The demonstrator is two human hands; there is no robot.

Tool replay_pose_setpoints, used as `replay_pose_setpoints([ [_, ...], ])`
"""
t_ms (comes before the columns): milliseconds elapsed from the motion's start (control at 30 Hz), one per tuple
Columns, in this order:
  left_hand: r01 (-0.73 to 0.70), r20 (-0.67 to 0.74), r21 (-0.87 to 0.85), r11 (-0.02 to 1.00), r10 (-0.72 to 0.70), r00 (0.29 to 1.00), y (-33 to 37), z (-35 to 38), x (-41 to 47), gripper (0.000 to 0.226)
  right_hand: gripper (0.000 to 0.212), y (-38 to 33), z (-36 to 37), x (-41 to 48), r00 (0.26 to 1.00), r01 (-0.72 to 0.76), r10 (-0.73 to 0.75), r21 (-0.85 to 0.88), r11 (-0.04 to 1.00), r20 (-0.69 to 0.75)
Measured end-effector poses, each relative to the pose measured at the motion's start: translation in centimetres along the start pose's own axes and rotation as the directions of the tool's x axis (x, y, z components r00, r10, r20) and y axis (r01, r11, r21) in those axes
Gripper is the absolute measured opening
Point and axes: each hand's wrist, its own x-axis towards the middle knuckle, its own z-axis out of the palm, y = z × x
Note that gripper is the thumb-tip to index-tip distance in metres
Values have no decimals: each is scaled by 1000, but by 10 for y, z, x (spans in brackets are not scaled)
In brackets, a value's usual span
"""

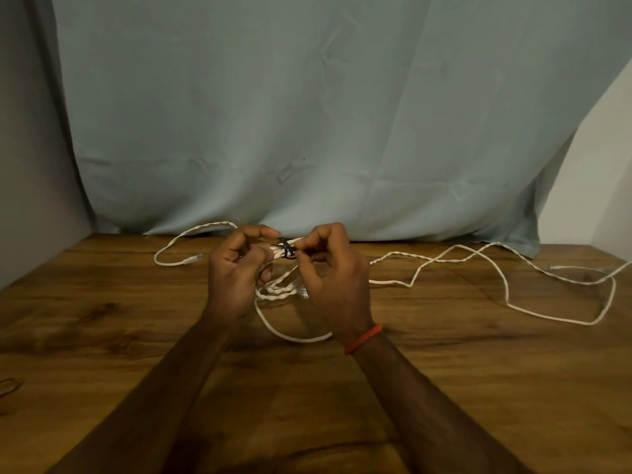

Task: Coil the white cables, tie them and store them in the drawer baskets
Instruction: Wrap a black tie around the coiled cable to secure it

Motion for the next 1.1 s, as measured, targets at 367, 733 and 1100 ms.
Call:
replay_pose_setpoints([
  [367,-8,104,1,1000,8,995,-2,1,0,7,15,1,0,0,1000,24,-25,11,1000,13],
  [733,9,137,62,998,-18,990,0,5,-3,6,15,13,-17,21,867,-398,311,168,902,388],
  [1100,29,157,41,999,-35,987,5,13,-4,5,14,8,-27,24,756,-523,313,244,817,574],
])
